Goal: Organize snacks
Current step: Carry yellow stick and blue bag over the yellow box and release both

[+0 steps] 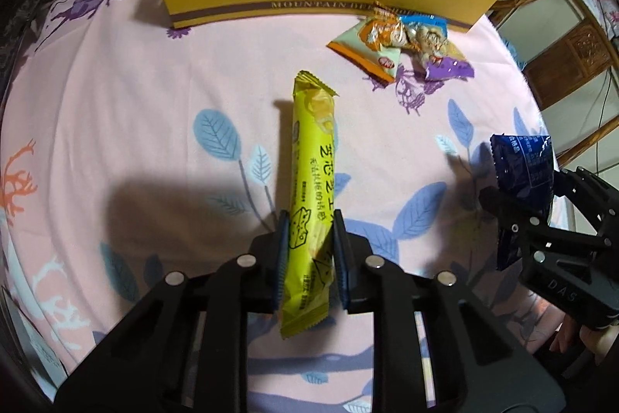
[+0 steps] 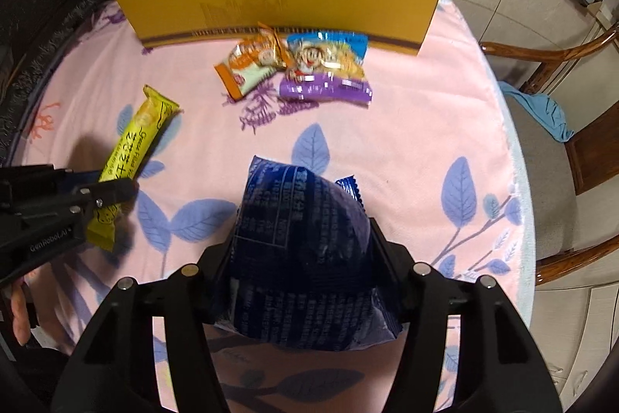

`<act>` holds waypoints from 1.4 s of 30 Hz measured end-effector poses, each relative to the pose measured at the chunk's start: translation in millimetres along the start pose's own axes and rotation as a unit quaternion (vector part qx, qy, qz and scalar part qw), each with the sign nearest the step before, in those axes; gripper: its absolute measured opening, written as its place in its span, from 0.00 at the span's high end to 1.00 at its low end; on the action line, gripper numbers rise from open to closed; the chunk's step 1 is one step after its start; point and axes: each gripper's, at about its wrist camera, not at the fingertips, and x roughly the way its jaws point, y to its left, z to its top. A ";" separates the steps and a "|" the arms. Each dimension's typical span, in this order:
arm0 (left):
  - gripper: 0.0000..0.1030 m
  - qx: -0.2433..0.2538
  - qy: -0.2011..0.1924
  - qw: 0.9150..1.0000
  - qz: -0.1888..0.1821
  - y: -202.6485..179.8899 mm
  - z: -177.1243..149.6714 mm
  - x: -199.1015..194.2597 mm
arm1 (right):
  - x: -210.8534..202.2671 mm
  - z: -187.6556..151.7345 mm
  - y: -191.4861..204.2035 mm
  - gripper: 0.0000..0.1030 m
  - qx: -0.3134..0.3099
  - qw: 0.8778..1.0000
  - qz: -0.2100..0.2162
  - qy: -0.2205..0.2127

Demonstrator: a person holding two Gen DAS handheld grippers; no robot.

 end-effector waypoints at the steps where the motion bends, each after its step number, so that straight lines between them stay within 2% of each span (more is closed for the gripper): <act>1: 0.80 -0.003 -0.005 1.000 -0.002 1.6 -0.5 -5.8 | -4.0 0.9 0.8 0.41 -0.001 1.000 0.002 -0.004; 10: 0.80 -0.013 -0.036 0.999 -0.008 8.5 14.4 -52.4 | -24.9 16.6 9.7 0.41 -0.008 0.999 0.021 -0.032; 17: 0.80 -0.032 -0.070 0.997 -0.008 5.3 56.0 -75.6 | -49.9 62.0 6.4 0.40 -0.006 0.996 0.035 -0.078; 21: 0.80 -0.037 -0.088 0.995 0.001 3.5 92.9 -86.9 | -63.3 101.6 6.3 0.40 -0.013 0.993 0.040 -0.106; 28: 0.80 -0.049 -0.118 0.992 0.016 6.7 178.2 -97.8 | -78.8 181.5 -3.9 0.40 -0.013 0.987 0.036 -0.159; 34: 0.79 -0.044 -0.135 0.989 0.039 10.1 233.3 -105.5 | -85.6 222.0 -11.6 0.40 -0.016 0.982 0.032 -0.183; 35: 0.75 -0.044 -0.137 0.989 0.044 10.7 240.0 -106.6 | -84.1 229.0 -12.8 0.39 -0.016 0.982 0.029 -0.187; 38: 0.02 -0.063 -0.160 0.984 0.055 19.1 257.5 -118.7 | -82.2 245.5 -14.1 0.28 -0.019 0.979 0.012 -0.201; 40: 0.02 -0.075 -0.185 0.978 0.054 25.1 260.1 -129.2 | -86.6 252.1 -14.1 0.24 -0.024 0.977 0.004 -0.211; 42: 0.02 -0.079 -0.185 0.978 0.054 30.6 264.7 -132.8 | -89.7 253.1 -15.3 0.20 -0.029 0.975 0.002 -0.219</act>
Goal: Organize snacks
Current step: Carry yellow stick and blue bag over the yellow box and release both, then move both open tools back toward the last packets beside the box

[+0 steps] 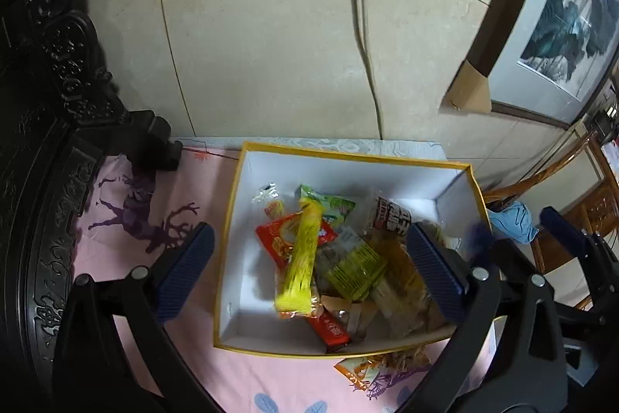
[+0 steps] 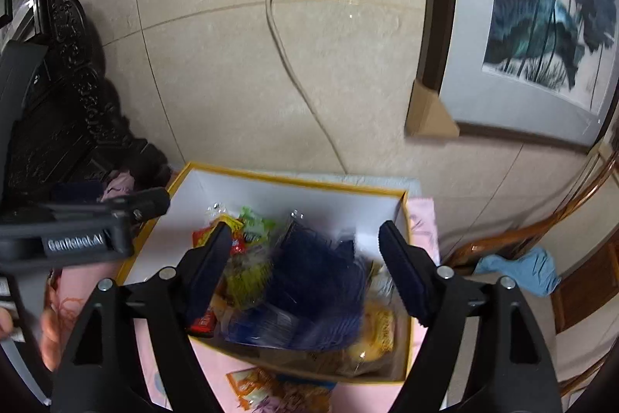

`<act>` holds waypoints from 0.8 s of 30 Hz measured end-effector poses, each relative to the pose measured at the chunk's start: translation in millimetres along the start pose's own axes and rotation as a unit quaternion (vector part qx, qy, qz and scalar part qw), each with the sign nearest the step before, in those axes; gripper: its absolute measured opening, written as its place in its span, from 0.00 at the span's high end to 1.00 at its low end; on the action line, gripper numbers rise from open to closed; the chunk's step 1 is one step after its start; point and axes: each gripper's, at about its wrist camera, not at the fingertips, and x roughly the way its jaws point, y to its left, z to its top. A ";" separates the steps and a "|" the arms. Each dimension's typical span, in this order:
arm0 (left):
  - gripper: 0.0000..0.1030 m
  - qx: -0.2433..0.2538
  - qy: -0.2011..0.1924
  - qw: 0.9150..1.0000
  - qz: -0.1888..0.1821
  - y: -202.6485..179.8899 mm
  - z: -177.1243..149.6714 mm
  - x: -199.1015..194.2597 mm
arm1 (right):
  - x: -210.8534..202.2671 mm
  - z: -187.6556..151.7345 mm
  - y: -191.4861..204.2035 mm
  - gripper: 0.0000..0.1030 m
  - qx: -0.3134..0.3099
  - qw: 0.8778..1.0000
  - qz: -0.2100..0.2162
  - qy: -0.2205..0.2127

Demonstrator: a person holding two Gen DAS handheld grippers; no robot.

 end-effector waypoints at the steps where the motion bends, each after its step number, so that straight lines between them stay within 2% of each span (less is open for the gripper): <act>1: 0.02 -0.001 0.000 1.000 0.002 2.5 1.5 0.7 | -1.6 0.5 -1.0 0.16 -0.001 1.000 0.000 -0.002; 6: 0.02 -0.016 0.011 1.000 -0.003 11.1 -3.6 6.9 | -3.2 -1.2 -5.1 0.15 0.006 1.000 0.006 0.002; 11: 0.02 -0.002 0.009 1.000 -0.001 6.6 -11.0 2.6 | -9.4 -9.4 -1.3 0.15 0.001 1.000 0.016 0.010; 14: 0.02 0.006 0.000 1.000 0.005 7.0 -23.6 -8.6 | -17.4 -29.5 -2.1 0.15 0.003 0.999 0.027 0.025; 17: 0.02 0.005 -0.001 1.000 0.005 14.1 -52.4 -20.3 | -19.5 -70.1 -7.7 0.15 0.010 0.998 0.038 0.057; 19: 0.02 0.002 0.010 1.000 0.004 21.3 -81.4 -23.3 | -12.3 -113.4 -13.3 0.15 0.017 0.995 0.030 0.094; 22: 0.02 -0.010 0.047 0.999 -0.005 30.0 -130.3 -18.3 | 5.4 -163.1 -19.9 0.15 0.029 0.991 0.009 0.134; 24: 0.02 -0.017 0.089 0.996 -0.014 35.2 -165.5 -9.0 | 22.4 -188.9 -22.9 0.15 0.041 0.987 0.004 0.155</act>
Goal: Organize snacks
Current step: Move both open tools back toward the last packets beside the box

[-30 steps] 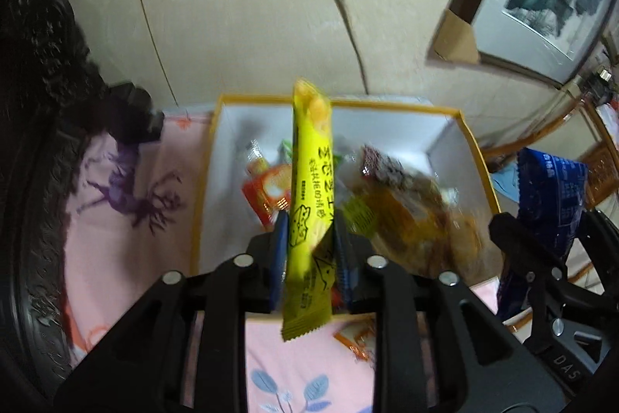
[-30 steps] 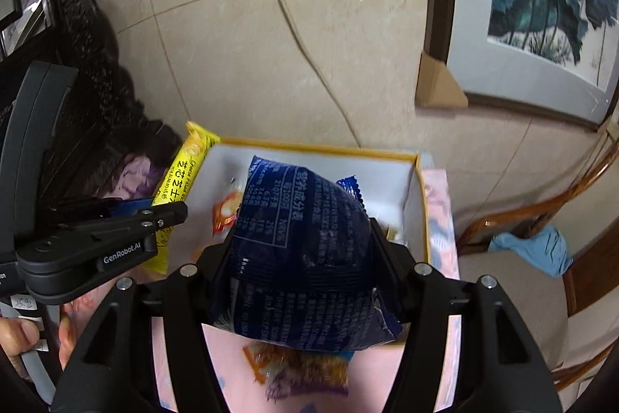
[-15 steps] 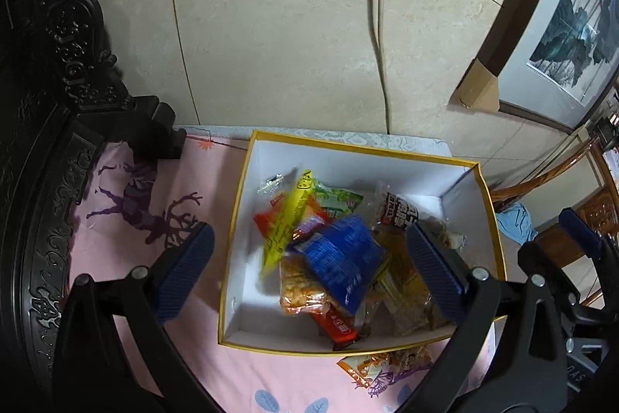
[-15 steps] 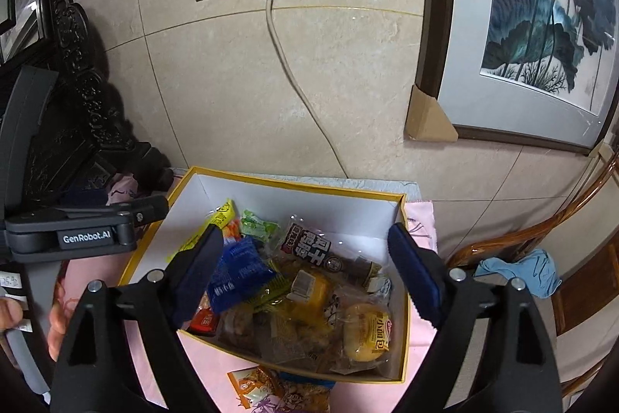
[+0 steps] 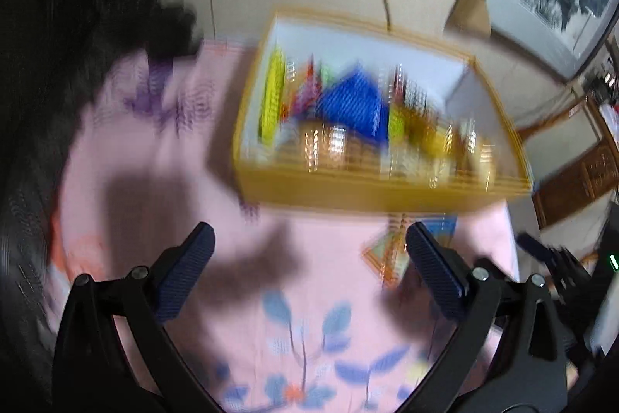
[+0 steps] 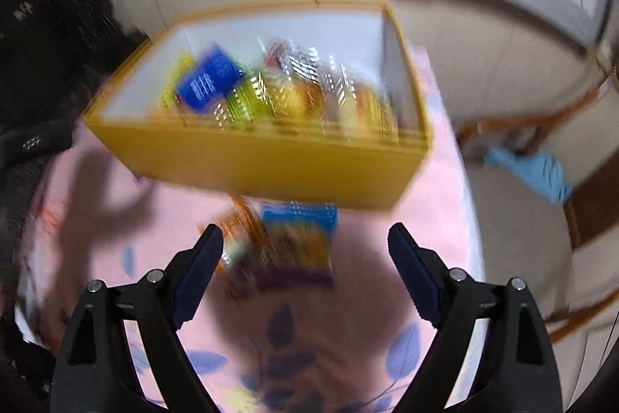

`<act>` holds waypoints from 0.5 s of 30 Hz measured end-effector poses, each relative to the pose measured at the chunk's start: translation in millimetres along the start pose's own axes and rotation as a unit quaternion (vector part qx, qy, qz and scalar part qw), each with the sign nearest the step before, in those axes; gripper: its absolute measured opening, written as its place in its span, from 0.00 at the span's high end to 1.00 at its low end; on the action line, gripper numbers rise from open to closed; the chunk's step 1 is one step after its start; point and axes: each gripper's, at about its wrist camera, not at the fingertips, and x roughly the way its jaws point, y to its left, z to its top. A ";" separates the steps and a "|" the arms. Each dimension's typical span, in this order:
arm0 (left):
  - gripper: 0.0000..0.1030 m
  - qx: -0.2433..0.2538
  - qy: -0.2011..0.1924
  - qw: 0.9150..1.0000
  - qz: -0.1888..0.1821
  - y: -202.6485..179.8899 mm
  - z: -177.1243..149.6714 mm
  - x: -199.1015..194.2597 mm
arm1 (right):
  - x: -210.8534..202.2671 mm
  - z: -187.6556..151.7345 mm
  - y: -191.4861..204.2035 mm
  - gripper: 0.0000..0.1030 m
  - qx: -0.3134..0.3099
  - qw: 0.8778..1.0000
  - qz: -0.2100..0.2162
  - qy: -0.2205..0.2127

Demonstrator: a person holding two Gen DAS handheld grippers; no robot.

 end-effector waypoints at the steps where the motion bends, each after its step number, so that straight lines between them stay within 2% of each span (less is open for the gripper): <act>1: 0.02 0.000 0.015 1.000 0.000 1.5 -9.8 5.4 | 9.1 -3.9 -0.7 0.15 0.003 1.000 -0.001 0.006; 3: 0.02 0.006 0.049 0.999 0.006 5.4 -33.4 16.0 | 18.5 -5.8 0.5 0.15 0.004 1.000 -0.002 0.006; 5: 0.02 0.006 0.064 0.998 0.006 9.1 -47.7 18.6 | 27.7 -4.8 4.8 0.15 -0.002 1.000 -0.001 0.011; 10: 0.02 0.001 0.072 0.997 0.008 18.2 -61.7 17.1 | 49.6 -2.7 17.3 0.15 -0.022 0.999 -0.021 0.027; 15: 0.02 -0.002 0.067 0.998 0.005 22.0 -60.4 13.4 | 66.8 -7.7 12.3 0.15 -0.017 0.998 -0.048 0.046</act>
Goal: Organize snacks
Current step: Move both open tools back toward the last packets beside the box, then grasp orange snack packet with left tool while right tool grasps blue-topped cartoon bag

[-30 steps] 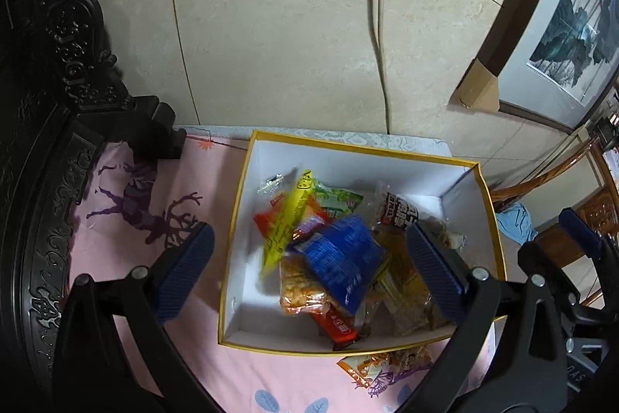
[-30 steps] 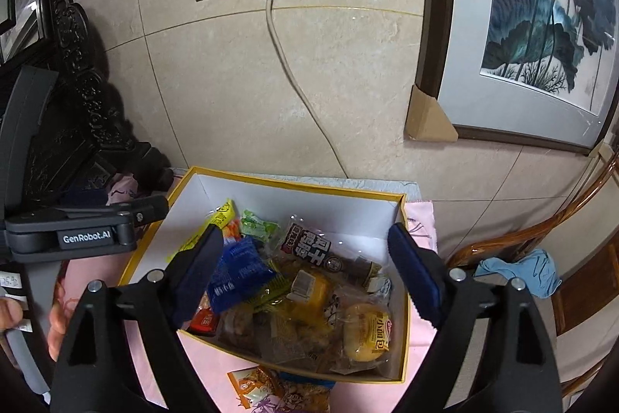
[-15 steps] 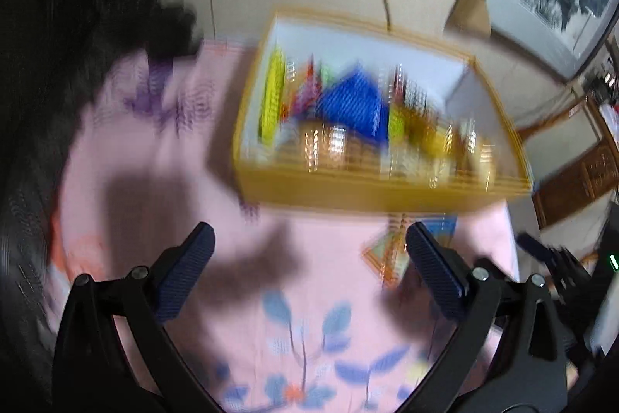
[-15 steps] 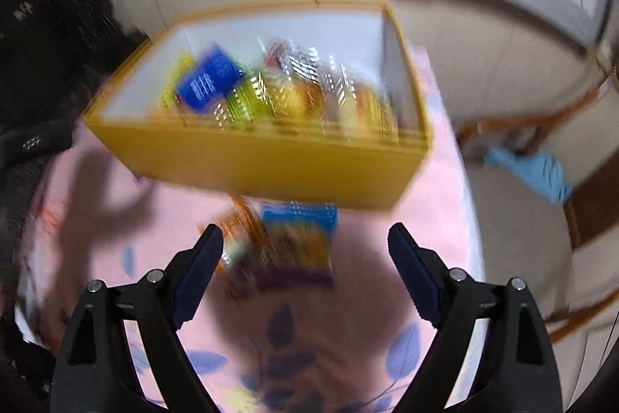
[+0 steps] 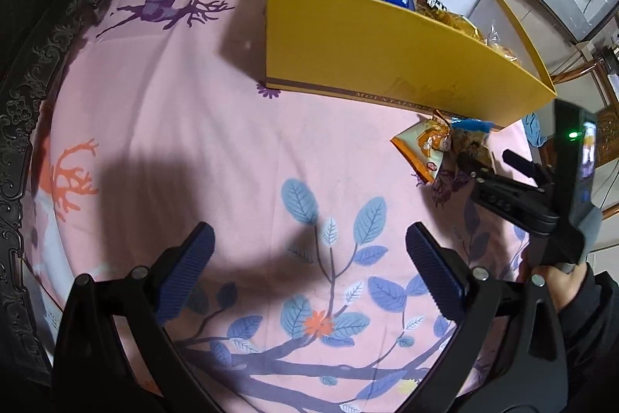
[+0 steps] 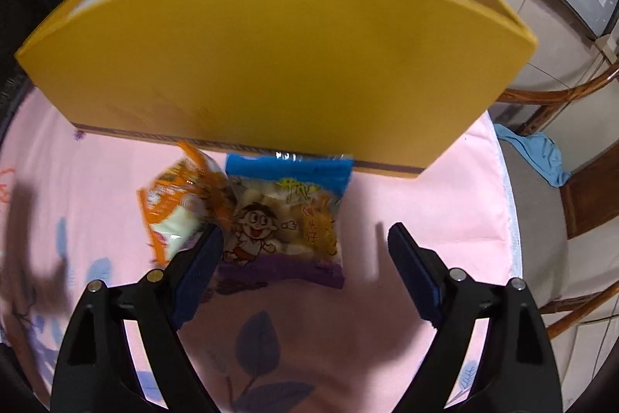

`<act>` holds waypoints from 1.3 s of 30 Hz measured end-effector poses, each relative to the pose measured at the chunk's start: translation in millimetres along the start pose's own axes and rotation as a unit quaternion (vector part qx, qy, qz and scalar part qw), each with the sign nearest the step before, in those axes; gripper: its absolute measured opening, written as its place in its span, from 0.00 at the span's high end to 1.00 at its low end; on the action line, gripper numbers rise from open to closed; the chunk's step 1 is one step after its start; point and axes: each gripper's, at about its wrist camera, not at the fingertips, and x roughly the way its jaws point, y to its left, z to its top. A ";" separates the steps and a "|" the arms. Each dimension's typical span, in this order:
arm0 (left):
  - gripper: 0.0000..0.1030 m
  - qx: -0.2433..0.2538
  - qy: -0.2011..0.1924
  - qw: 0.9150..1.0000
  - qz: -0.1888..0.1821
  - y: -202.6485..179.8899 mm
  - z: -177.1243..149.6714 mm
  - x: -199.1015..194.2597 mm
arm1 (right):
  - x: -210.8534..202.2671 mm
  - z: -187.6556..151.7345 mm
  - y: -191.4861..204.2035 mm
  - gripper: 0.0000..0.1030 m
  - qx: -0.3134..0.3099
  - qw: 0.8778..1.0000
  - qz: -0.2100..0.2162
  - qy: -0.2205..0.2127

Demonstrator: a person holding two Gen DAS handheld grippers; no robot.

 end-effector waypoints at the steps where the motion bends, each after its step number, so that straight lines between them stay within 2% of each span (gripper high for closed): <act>1: 0.02 0.002 -0.001 1.000 0.000 -1.9 -0.4 -1.2 | 3.4 -0.9 -0.9 0.15 0.002 1.000 0.000 0.003; 5: 0.02 0.013 0.007 1.000 -0.005 -9.2 1.3 1.9 | 11.3 -2.2 -2.9 0.14 0.007 1.000 0.010 -0.007; 6: 0.02 0.017 0.009 1.000 -0.007 -12.9 1.1 2.8 | 10.7 -1.9 -2.7 0.19 0.004 1.000 0.013 -0.011; 7: 0.02 0.022 0.011 1.000 -0.008 -16.3 1.3 3.9 | 7.1 -1.1 -1.9 0.37 0.000 1.000 0.015 -0.021; 8: 0.02 0.028 0.012 0.999 -0.009 -20.4 1.3 4.7 | 5.5 -1.2 -2.1 0.43 0.001 1.000 0.021 -0.016; 10: 0.02 0.039 0.013 0.999 -0.010 -27.9 2.4 7.3 | 2.9 -1.9 -5.5 0.47 0.007 0.999 0.035 -0.008; 15: 0.02 0.050 0.009 0.998 -0.029 -49.0 15.9 19.9 | -15.7 -24.5 -15.6 0.47 0.011 0.998 0.058 0.000; 21: 0.02 0.078 0.008 0.996 -0.039 -92.9 41.6 61.1 | -36.2 -89.0 -29.5 0.47 0.018 0.997 0.066 0.034; 23: 0.02 0.093 0.008 0.995 -0.029 -105.6 44.9 73.5 | -37.6 -102.3 -28.7 0.46 0.013 0.998 0.057 0.023; 28: 0.02 0.124 0.026 0.992 -0.015 -129.5 49.0 106.3 | -35.3 -104.2 -25.8 0.46 0.016 0.998 0.054 0.016; 32: 0.02 0.129 0.025 0.991 -0.015 -137.0 51.9 116.2 | -31.0 -106.7 -23.9 0.45 0.020 0.998 0.059 0.012; 34: 0.06 0.129 0.027 0.991 -0.020 -139.2 53.0 120.5 | -33.5 -105.8 -29.0 0.44 0.020 0.998 0.060 0.012; 35: 0.13 0.130 0.028 0.991 -0.020 -139.8 53.0 123.3 | -33.6 -104.7 -28.8 0.44 0.019 0.998 0.059 0.013; 38: 0.15 0.143 0.015 0.990 -0.004 -145.2 52.3 124.1 | -34.1 -104.2 -28.8 0.43 0.014 0.998 0.057 0.013; 39: 0.21 0.145 0.011 0.989 0.001 -146.2 52.0 123.8 | -38.3 -107.2 -25.3 0.42 0.013 0.998 0.056 0.013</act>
